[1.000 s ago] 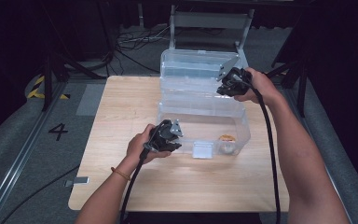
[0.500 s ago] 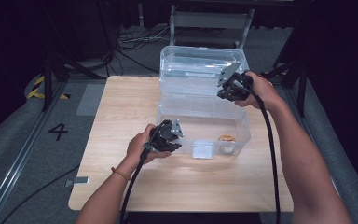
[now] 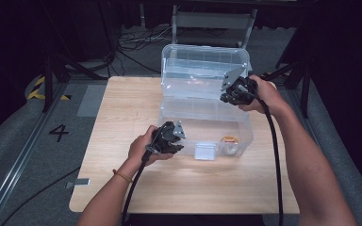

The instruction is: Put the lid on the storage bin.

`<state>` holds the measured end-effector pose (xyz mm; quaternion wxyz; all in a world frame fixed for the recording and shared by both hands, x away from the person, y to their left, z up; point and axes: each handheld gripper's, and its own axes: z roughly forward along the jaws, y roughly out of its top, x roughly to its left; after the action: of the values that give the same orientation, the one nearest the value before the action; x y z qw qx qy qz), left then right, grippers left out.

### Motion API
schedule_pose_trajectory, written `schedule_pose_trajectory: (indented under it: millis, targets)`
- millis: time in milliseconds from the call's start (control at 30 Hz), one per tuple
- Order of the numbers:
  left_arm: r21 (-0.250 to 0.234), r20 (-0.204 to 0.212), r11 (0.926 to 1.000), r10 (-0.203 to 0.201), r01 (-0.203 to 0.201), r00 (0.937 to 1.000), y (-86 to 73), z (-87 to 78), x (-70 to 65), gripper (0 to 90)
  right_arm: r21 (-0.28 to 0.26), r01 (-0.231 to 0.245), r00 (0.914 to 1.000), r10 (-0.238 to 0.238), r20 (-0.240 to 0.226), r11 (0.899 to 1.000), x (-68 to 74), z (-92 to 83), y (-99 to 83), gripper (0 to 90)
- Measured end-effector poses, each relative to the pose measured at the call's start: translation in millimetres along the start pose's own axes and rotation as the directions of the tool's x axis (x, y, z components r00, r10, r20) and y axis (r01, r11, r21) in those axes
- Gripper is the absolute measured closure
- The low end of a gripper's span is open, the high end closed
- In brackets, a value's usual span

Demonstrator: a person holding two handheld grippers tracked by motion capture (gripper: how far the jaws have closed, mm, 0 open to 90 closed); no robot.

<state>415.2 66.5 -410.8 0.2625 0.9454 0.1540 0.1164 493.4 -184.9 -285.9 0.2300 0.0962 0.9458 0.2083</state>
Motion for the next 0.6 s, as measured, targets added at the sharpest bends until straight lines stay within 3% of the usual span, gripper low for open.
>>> schedule_pose_trajectory:
  millis: [600]
  targets:
    - [-0.002, -0.011, 1.0000, 0.003, -0.003, 0.9999, -0.2, 0.3, -1.2, 67.9, -0.005, 0.002, 1.0000, -0.002, 0.004, 1.000, 11.8, -4.6, -3.0, 86.1]
